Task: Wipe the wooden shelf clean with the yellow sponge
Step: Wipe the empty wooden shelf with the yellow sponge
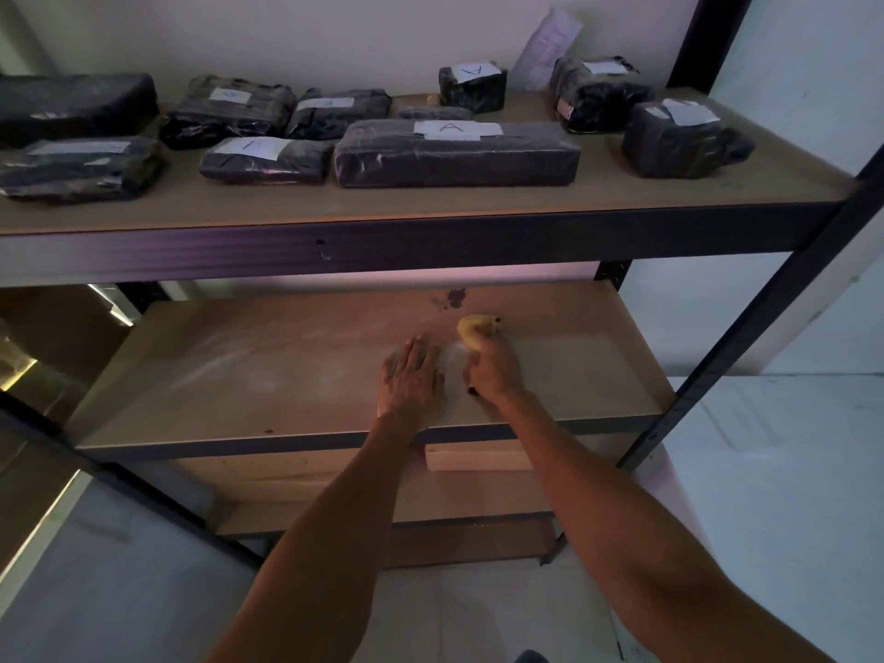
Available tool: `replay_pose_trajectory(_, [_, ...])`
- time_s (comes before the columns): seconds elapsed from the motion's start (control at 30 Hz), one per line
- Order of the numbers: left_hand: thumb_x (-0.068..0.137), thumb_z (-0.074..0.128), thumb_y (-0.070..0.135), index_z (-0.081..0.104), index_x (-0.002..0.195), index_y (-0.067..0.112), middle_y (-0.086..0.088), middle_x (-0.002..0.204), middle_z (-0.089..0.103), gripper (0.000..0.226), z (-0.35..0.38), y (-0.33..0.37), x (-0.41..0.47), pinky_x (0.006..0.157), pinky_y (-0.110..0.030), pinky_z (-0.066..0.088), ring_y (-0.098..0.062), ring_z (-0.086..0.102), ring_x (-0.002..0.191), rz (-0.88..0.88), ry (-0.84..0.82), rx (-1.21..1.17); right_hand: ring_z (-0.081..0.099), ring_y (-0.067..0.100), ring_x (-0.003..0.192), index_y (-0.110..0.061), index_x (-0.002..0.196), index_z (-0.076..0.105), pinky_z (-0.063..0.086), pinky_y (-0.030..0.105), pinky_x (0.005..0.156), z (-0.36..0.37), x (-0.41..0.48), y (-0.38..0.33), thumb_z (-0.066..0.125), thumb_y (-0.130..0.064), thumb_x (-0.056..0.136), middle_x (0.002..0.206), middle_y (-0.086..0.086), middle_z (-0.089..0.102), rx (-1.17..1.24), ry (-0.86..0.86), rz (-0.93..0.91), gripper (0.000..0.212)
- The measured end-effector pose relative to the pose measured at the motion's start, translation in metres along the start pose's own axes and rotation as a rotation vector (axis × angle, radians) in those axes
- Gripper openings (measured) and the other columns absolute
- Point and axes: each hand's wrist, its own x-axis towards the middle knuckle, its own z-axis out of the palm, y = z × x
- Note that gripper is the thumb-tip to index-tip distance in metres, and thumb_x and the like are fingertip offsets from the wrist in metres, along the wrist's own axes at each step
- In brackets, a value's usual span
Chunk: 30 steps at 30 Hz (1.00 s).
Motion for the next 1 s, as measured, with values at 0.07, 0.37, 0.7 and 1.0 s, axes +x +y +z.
replay_pose_trajectory(0.07, [0.106, 0.027, 0.038, 0.023, 0.158, 0.024, -0.002, 0.168, 0.009, 0.054, -0.001, -0.004, 0.001, 0.124, -0.043, 0.006, -0.021, 0.004, 0.154, 0.001, 0.001, -0.005, 0.052, 0.032, 0.117, -0.008, 0.129, 0.056, 0.042, 0.039, 0.103, -0.013, -0.001, 0.006, 0.053, -0.008, 0.088, 0.130, 0.017, 0.055, 0.071, 0.042, 0.013, 0.041])
replay_pose_trajectory(0.37, [0.105, 0.032, 0.036, 0.026, 0.156, 0.022, -0.004, 0.167, 0.012, 0.053, -0.002, -0.016, -0.002, 0.124, -0.043, 0.008, -0.022, 0.007, 0.154, -0.026, 0.030, 0.003, 0.054, 0.036, 0.114, -0.009, 0.131, 0.054, 0.045, 0.039, 0.094, -0.004, -0.010, 0.004, 0.051, -0.007, 0.089, 0.127, 0.018, 0.057, -0.027, 0.073, 0.070, 0.043])
replay_pose_trajectory(0.7, [0.106, 0.026, 0.039, 0.019, 0.158, 0.024, -0.001, 0.168, 0.007, 0.055, -0.001, -0.020, -0.005, 0.125, -0.045, 0.006, -0.020, 0.003, 0.155, -0.040, 0.018, 0.010, 0.049, 0.039, 0.122, -0.001, 0.136, 0.046, 0.042, 0.043, 0.102, -0.036, -0.029, 0.040, 0.051, -0.010, 0.092, 0.136, 0.022, 0.050, -0.155, 0.109, 0.205, 0.045])
replay_pose_trajectory(1.0, [0.105, 0.028, 0.040, 0.018, 0.158, 0.024, -0.001, 0.168, 0.009, 0.056, -0.001, -0.022, -0.005, 0.124, -0.044, 0.005, -0.020, 0.005, 0.155, -0.038, 0.034, 0.004, 0.047, 0.034, 0.124, -0.004, 0.130, 0.053, 0.041, 0.045, 0.105, -0.030, -0.031, 0.015, 0.056, -0.011, 0.089, 0.134, 0.018, 0.053, -0.042, 0.178, 0.173, 0.042])
